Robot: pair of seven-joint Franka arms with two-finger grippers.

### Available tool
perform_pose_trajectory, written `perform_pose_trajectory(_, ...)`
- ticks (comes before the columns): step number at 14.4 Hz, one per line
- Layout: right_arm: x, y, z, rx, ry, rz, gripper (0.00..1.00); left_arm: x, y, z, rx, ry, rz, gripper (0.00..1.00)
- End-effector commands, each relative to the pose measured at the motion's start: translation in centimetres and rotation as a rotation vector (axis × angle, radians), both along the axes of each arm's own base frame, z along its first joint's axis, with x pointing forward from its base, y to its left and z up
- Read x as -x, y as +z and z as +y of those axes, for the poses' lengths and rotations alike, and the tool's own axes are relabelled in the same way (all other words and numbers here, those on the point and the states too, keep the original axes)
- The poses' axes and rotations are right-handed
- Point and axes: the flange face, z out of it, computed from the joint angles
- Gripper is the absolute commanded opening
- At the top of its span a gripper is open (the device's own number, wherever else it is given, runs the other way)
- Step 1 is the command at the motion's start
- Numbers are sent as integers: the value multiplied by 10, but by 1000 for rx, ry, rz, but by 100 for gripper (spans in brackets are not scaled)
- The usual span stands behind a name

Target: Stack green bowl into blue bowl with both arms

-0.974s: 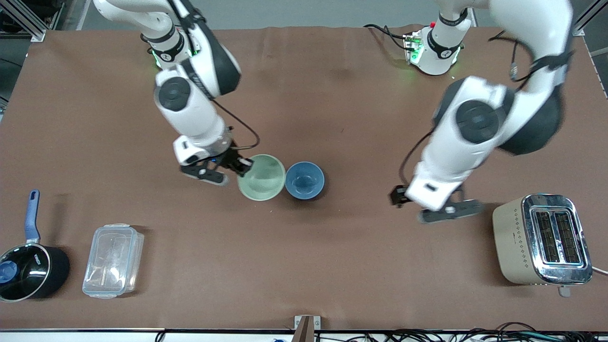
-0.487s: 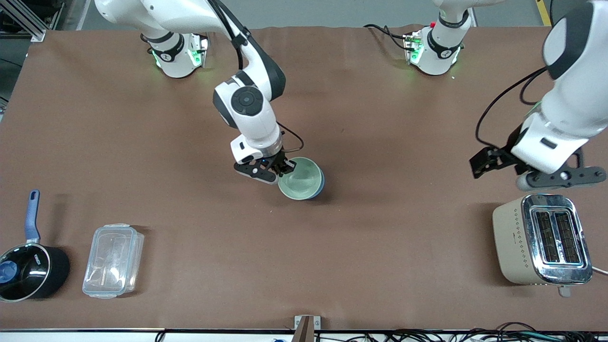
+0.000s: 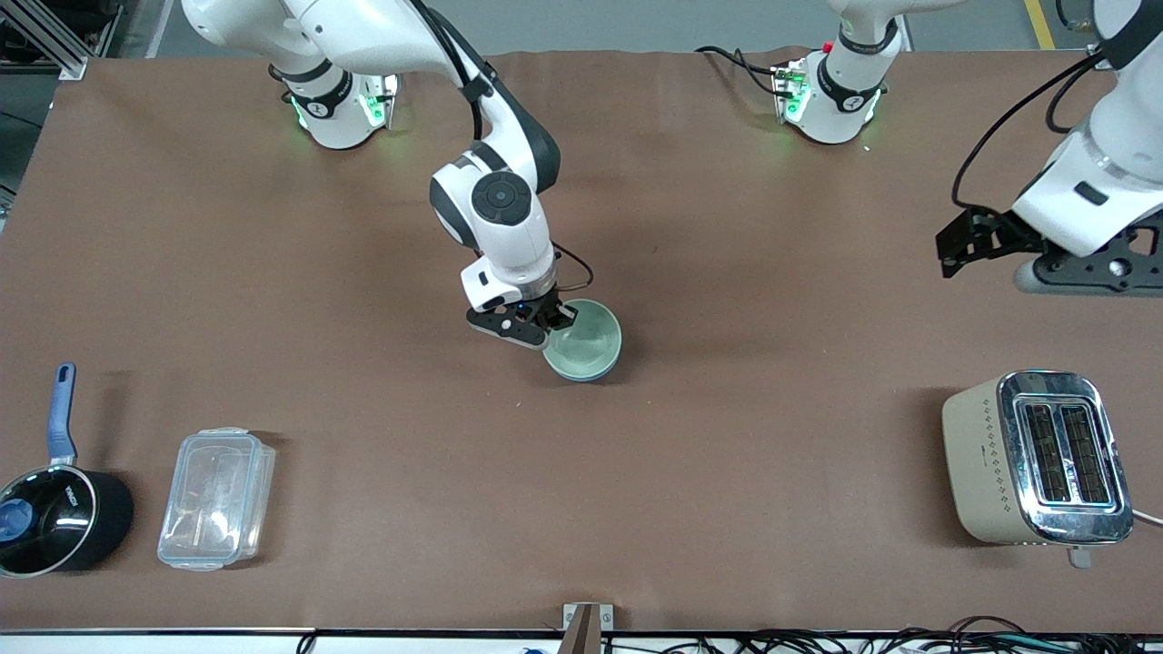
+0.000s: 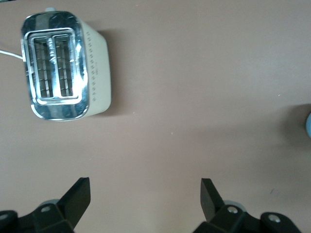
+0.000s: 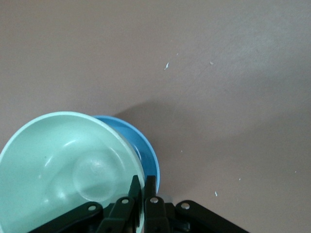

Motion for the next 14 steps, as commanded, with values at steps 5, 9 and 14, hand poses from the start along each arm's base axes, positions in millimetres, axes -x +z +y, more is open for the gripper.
perform_pose_trajectory(5, -2, -15, -1, 32, -13, -7, 1, 38, 15, 41, 80, 29, 32, 100)
perform_pose_trajectory(9, 1, -19, 4, 32, -11, -6, 2, 38, 11, 32, 80, 25, 37, 100)
perform_pose_trajectory(14, -1, -21, 2, 29, -32, -6, 35, 37, 11, 27, 75, 17, 32, 100)
